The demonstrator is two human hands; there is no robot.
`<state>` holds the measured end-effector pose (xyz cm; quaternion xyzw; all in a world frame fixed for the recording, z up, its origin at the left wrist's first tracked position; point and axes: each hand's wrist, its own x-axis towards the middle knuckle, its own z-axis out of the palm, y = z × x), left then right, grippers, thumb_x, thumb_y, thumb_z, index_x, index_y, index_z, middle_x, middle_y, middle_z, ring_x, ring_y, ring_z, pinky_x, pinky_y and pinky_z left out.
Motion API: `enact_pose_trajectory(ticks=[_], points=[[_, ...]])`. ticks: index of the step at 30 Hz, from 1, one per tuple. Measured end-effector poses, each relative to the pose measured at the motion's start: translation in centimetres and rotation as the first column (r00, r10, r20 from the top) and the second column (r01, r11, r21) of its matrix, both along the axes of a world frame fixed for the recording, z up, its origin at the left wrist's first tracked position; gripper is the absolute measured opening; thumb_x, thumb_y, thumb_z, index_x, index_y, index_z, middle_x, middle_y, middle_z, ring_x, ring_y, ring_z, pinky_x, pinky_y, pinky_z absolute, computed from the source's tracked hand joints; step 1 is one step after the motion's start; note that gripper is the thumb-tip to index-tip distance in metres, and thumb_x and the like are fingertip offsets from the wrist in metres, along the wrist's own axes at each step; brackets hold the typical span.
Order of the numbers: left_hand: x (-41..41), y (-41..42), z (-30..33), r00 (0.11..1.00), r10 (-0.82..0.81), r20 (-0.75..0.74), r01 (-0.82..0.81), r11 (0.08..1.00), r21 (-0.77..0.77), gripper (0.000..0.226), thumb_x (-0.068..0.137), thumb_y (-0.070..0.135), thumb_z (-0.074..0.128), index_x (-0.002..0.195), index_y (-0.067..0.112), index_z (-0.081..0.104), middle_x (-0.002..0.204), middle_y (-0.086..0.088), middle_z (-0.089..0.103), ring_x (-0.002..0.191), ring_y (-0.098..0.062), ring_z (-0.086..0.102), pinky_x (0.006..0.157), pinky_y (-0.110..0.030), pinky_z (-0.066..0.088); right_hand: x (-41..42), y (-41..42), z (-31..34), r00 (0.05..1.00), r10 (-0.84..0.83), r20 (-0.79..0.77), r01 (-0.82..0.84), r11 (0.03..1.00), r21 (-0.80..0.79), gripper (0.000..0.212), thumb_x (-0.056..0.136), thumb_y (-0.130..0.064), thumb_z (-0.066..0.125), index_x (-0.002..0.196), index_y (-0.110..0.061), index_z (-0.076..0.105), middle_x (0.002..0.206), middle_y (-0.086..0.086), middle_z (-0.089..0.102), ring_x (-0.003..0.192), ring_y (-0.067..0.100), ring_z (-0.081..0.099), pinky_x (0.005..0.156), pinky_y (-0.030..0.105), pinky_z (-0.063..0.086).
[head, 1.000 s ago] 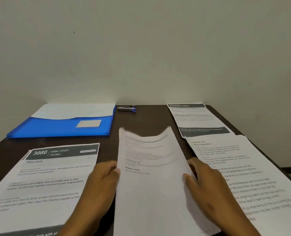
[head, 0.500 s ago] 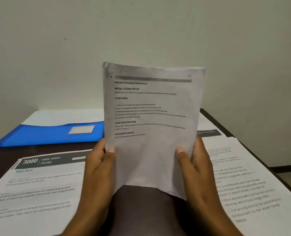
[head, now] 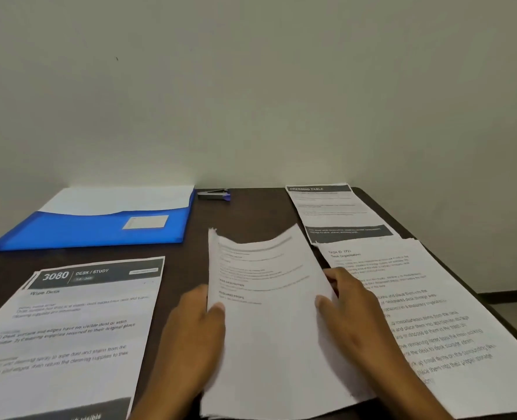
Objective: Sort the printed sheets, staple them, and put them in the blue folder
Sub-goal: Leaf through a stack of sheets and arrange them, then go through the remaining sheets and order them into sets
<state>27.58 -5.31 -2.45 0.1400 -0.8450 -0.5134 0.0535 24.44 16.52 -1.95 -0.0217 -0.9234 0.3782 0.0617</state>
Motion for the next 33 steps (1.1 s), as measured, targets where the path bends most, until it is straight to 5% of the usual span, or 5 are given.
enact_pose_trajectory(ticks=[10, 17, 21, 29, 33], points=[[0.8, -0.6, 0.4, 0.992, 0.088, -0.09, -0.103, 0.979, -0.176, 0.043, 0.105, 0.009, 0.055, 0.078, 0.043, 0.053, 0.081, 0.029, 0.054, 0.075, -0.001, 0.055, 0.067, -0.013, 0.039, 1.1, 0.2, -0.2, 0.999, 0.014, -0.052, -0.001, 0.97, 0.242, 0.021, 0.102, -0.021, 0.056, 0.123, -0.022, 0.061, 0.111, -0.006, 0.064, 0.103, 0.017, 0.06, 0.083, 0.032, 0.044], [1.9, -0.8, -0.2, 0.985, 0.113, -0.132, -0.147, 0.948, -0.281, 0.033, 0.105, 0.009, 0.054, 0.122, 0.03, 0.072, 0.107, 0.016, 0.068, 0.073, 0.0, 0.052, 0.076, -0.026, 0.043, 1.9, -0.1, -0.1, 0.996, 0.005, -0.093, 0.029, 0.93, 0.367, 0.01, 0.107, -0.028, 0.049, 0.116, -0.027, 0.053, 0.107, -0.009, 0.053, 0.088, 0.01, 0.044, 0.073, 0.025, 0.03], [2.2, -0.9, -0.4, 0.987, 0.089, -0.134, -0.135, 0.914, -0.384, 0.027, 0.106, 0.016, 0.049, 0.104, 0.031, 0.072, 0.099, 0.017, 0.07, 0.074, -0.002, 0.058, 0.061, -0.011, 0.037, 1.5, -0.2, -0.8, 0.988, -0.014, -0.156, 0.076, 0.914, 0.399, 0.029, 0.104, -0.025, 0.052, 0.08, -0.027, 0.036, 0.084, -0.009, 0.04, 0.067, 0.005, 0.036, 0.056, 0.018, 0.025], [2.5, -1.2, -0.3, 0.983, 0.119, -0.14, -0.172, 0.864, -0.473, 0.03, 0.107, 0.029, 0.051, 0.077, 0.023, 0.053, 0.084, 0.011, 0.059, 0.069, -0.009, 0.054, 0.052, -0.016, 0.031, 1.2, -0.1, -1.8, 0.974, 0.0, -0.226, 0.117, 0.854, 0.506, 0.022, 0.095, -0.02, 0.068, 0.081, -0.019, 0.051, 0.086, -0.002, 0.045, 0.073, 0.014, 0.042, 0.062, 0.031, 0.036], [3.9, -1.7, 1.4, 0.968, 0.173, -0.181, -0.239, 0.853, -0.464, 0.032, 0.107, 0.042, 0.052, 0.134, 0.029, 0.063, 0.115, 0.008, 0.063, 0.098, -0.009, 0.059, 0.084, -0.021, 0.046, 1.7, -1.0, -0.7, 0.966, 0.026, -0.257, 0.114, 0.85, 0.514, 0.009, 0.09, -0.015, 0.076, 0.093, -0.01, 0.069, 0.087, 0.006, 0.057, 0.074, 0.018, 0.048, 0.063, 0.032, 0.038]])
